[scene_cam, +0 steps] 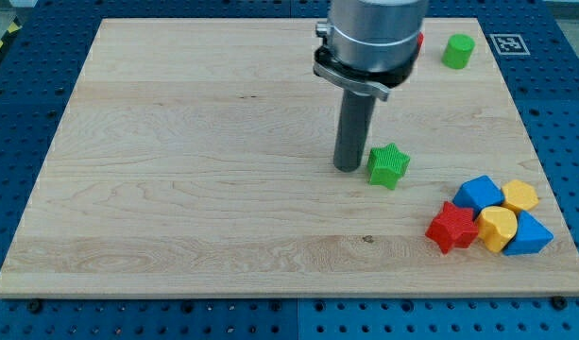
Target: Move the green star into the group of blocks
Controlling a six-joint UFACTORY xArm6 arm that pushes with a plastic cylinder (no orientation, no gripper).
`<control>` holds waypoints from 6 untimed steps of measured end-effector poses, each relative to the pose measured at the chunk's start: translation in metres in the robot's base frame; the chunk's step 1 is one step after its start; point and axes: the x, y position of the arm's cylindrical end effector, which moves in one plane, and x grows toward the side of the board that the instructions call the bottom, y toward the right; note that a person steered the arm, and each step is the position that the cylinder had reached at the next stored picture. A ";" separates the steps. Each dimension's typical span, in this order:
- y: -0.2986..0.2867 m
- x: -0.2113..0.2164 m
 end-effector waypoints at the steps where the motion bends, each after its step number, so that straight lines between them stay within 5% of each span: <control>1: 0.015 -0.014; 4: 0.070 0.011; 6: -0.002 0.026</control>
